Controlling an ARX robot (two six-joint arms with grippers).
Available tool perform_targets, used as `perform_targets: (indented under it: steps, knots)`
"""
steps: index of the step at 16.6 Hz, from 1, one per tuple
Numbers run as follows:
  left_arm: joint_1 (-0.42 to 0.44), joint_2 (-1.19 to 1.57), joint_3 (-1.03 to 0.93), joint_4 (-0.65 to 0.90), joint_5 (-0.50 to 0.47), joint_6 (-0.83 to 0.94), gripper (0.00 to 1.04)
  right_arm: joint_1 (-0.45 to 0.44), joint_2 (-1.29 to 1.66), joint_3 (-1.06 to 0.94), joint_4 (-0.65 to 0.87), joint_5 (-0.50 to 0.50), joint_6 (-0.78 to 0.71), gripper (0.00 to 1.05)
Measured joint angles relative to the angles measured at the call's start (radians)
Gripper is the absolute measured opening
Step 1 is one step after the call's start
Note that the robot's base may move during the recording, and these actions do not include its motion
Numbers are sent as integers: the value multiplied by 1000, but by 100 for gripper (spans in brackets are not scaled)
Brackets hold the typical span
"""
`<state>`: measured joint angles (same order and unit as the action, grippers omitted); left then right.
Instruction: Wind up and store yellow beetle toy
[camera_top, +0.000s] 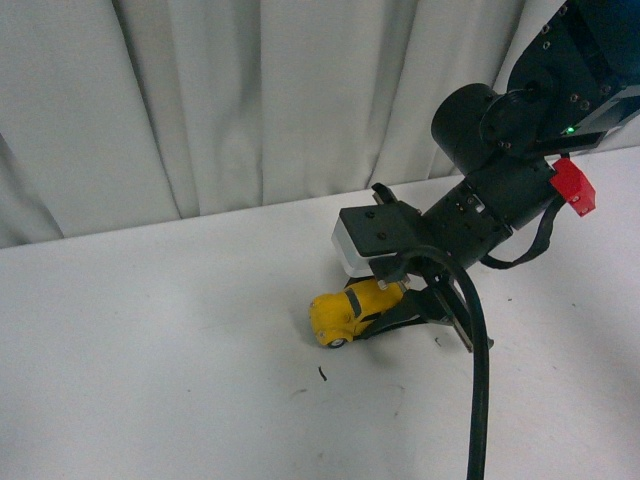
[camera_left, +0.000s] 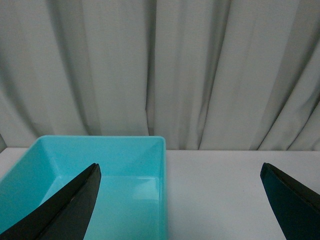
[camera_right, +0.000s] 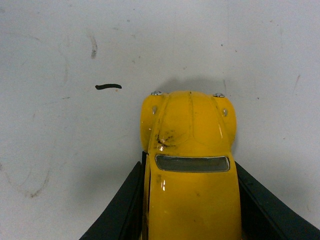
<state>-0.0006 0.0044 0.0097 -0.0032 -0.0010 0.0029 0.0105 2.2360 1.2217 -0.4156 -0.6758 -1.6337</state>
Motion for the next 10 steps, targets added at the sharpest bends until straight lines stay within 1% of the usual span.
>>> perform_targets:
  steps: [4, 10]
  knots:
    - [0, 0, 0, 0, 0, 0, 98, -21, 0, -16, 7, -18, -6, 42]
    - [0, 0, 0, 0, 0, 0, 98, -99, -15, -56, 7, -32, -60, 42]
